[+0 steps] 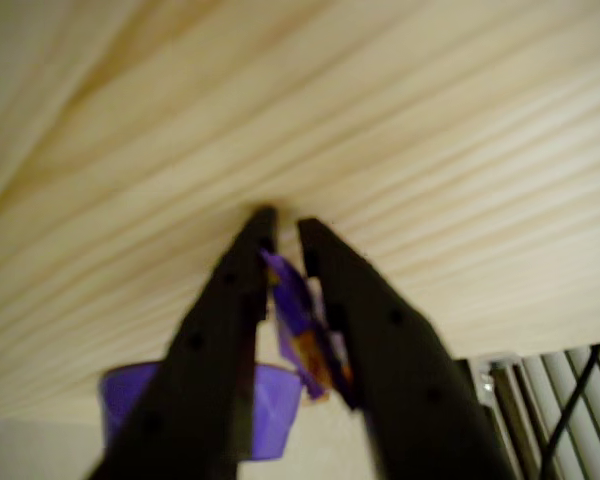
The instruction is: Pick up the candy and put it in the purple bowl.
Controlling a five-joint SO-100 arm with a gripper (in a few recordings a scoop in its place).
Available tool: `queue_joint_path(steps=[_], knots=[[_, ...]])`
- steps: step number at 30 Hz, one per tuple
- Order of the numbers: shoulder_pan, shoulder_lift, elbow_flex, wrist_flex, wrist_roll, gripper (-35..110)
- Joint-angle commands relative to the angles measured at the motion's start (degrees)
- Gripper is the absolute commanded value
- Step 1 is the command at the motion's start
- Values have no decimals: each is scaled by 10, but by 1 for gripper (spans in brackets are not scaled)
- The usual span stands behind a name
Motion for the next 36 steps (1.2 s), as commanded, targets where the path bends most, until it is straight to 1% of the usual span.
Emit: queue_joint_path(steps=[1,13,15,18,20,21,30,36], knots=[[4,91,-17,22,-12,1],[42,154,-33,80,-33,1],[46,156,-28,81,-33,5],[54,156,-20,83,-50,18],[65,146,-4,70,-68,28],[71,140,4,59,-76,29],[110,80,16,4,-156,33],[103,59,14,-20,-151,32]])
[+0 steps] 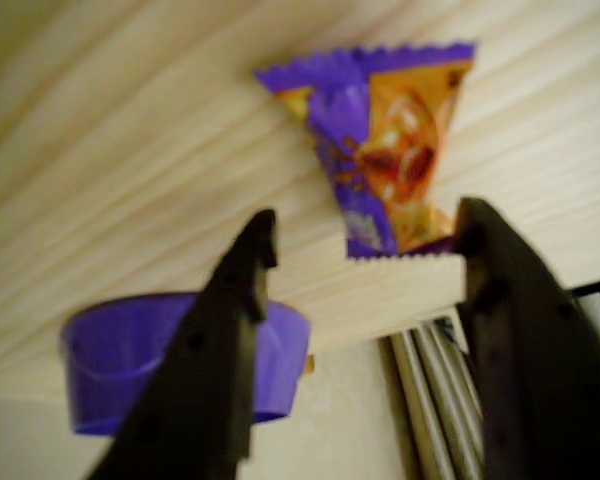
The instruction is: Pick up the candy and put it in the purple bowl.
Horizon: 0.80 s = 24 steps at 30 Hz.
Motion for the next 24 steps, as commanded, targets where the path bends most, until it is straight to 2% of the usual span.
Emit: queue_joint_path(steps=[1,6,11,24], knots=[[-12,11,-6,-11,-3,32],[-18,-6,0,-40,1,32],[-19,-16,6,-54,6,25],[-10,-17,4,-54,2,13]])
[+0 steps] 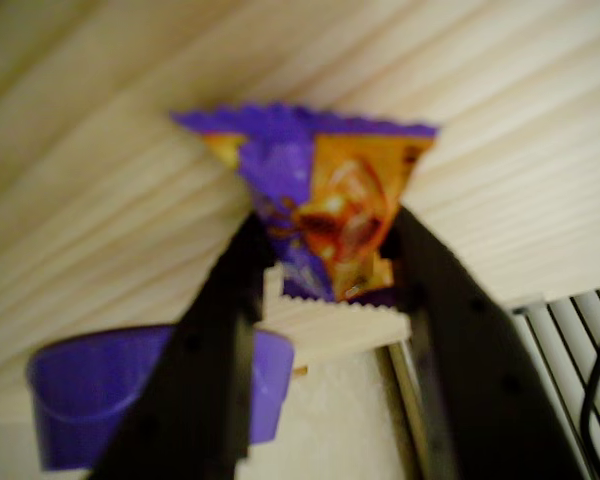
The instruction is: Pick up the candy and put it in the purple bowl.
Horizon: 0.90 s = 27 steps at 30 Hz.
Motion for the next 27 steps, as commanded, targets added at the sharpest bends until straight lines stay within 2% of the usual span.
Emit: queue_joint_path(steps=[1,8,27], knots=[[-4,21,-4,5,-4,13],[-3,43,-18,30,5,11],[55,85,-183,194,-4,8]])
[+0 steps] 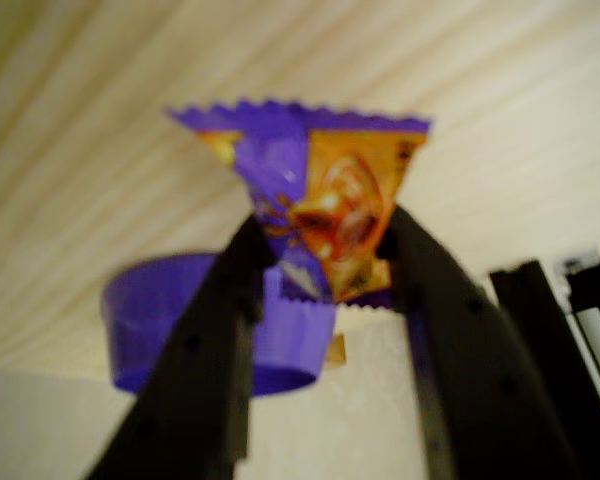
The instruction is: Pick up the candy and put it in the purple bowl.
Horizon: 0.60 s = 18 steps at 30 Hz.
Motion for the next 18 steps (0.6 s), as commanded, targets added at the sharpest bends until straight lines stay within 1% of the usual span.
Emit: queue_joint_path(steps=[1,10,15,18], knots=[[25,61,-92,37,-18,8],[120,-19,-266,112,-63,8],[168,-98,-380,142,-88,8],[189,-133,-414,147,-97,8]])
